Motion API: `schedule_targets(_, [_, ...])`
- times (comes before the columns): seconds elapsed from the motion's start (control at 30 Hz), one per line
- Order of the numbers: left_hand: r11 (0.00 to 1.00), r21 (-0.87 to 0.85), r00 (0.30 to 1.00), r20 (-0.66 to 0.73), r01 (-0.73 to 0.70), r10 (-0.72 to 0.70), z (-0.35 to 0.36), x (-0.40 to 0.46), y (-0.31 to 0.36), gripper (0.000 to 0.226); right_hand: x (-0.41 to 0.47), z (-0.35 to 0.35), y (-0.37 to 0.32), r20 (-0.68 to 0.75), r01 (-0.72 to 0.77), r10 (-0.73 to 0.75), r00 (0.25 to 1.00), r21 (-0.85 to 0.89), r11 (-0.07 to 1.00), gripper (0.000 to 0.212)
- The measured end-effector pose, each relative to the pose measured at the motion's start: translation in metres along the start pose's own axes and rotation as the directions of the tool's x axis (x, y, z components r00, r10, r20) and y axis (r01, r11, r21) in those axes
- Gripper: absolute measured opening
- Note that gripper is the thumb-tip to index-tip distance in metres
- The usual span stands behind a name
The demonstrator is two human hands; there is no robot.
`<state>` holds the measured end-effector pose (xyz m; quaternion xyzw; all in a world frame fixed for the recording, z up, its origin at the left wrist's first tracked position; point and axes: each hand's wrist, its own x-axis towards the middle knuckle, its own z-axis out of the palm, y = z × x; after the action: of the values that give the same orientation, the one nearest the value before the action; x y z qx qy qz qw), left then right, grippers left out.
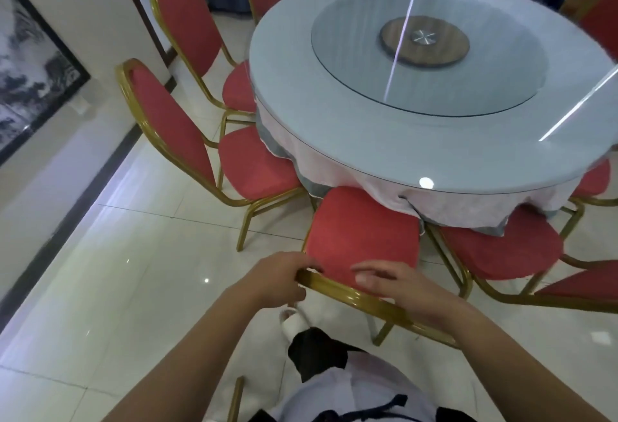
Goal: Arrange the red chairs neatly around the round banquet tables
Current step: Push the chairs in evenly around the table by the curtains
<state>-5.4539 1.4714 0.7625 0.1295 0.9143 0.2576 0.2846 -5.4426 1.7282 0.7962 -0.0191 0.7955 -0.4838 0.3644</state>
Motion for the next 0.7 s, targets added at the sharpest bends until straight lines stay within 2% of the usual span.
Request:
schedule_targets(0.1, [0.995, -0.104, 0.988, 0.151, -0.003, 0.019, -0.029, 0.009, -0.012, 0.058, 0.036, 0.011, -0.017, -0.108, 0.004, 0.005, 0.994, 0.075, 0.997, 0.025])
schedule_targets(0.23, [0.942, -0.332, 0.942, 0.327, 0.044, 0.072, -0.054, 0.026, -0.036, 0.053, 0.086, 0.019, -0.029, -0.106, -0.015, 0.024, 0.994, 0.081, 0.997, 0.020])
schedule_targets(0.3, [0.905, -0.412, 0.964, 0.268, 0.110, 0.005, -0.065, 0.033, -0.051, 0.042, 0.107, 0.017, -0.036, -0.115, -0.033, 0.041, 0.992, 0.067, 0.997, 0.019])
schedule_targets(0.37, [0.913, -0.378, 0.984, 0.147, 0.151, -0.102, -0.077, 0.036, -0.068, 0.035, 0.122, 0.017, -0.049, -0.124, -0.052, 0.059, 0.991, 0.060, 0.997, 0.020])
schedule_targets(0.47, [0.911, -0.381, 0.987, 0.041, 0.158, -0.154, -0.096, 0.040, -0.098, 0.033, 0.146, 0.016, -0.071, -0.110, -0.068, 0.070, 0.991, 0.021, 0.997, 0.020])
schedule_targets(0.53, [0.891, -0.422, 0.985, 0.028, 0.168, -0.173, -0.108, 0.042, -0.117, 0.030, 0.164, 0.017, -0.085, -0.111, -0.084, 0.083, 0.990, -0.005, 0.996, 0.028])
schedule_targets(0.63, [0.877, -0.443, 0.981, 0.040, 0.188, -0.190, -0.118, 0.050, -0.143, 0.028, 0.188, 0.019, -0.104, -0.141, -0.112, 0.097, 0.985, -0.100, 0.989, 0.053])
schedule_targets(0.7, [0.891, -0.409, 0.980, 0.107, 0.195, -0.165, -0.124, 0.061, -0.158, 0.027, 0.197, 0.024, -0.113, -0.180, -0.172, 0.146, 0.973, -0.138, 0.975, 0.051])
